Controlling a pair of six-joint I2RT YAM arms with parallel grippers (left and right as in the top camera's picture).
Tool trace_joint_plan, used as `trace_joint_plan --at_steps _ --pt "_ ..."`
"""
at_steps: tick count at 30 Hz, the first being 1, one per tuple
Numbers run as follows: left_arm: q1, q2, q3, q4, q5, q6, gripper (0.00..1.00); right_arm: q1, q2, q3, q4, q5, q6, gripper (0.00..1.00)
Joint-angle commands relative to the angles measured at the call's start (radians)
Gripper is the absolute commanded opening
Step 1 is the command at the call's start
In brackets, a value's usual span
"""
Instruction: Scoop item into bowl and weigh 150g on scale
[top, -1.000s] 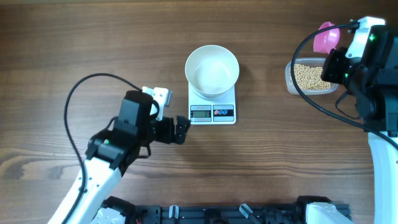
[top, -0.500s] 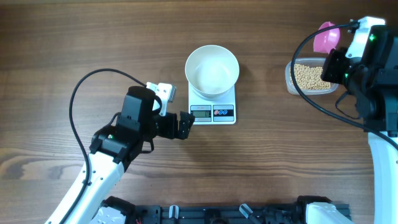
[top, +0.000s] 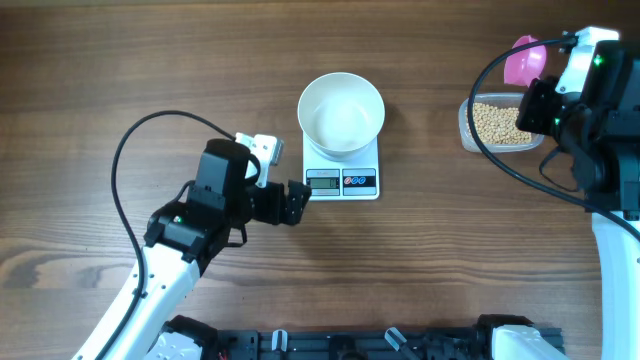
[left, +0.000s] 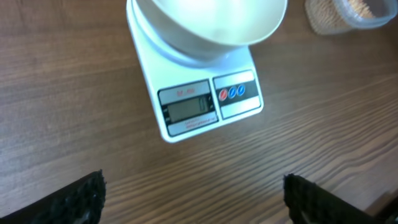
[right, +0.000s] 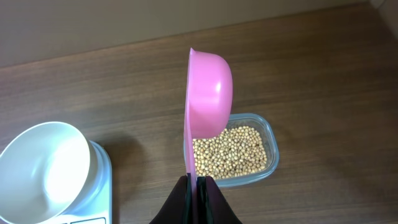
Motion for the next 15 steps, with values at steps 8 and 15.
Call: trace_joint_plan --at_steps 8,15 --pt "-0.077 0.054 0.021 -0.013 -0.023 0.016 1.0 -0.006 0.006 0.008 0.01 0.006 0.014 0.04" --pt "-0.116 0.054 0.021 -0.003 -0.037 0.049 1.0 -0.006 0.006 0.008 0.011 0.006 0.013 0.04"
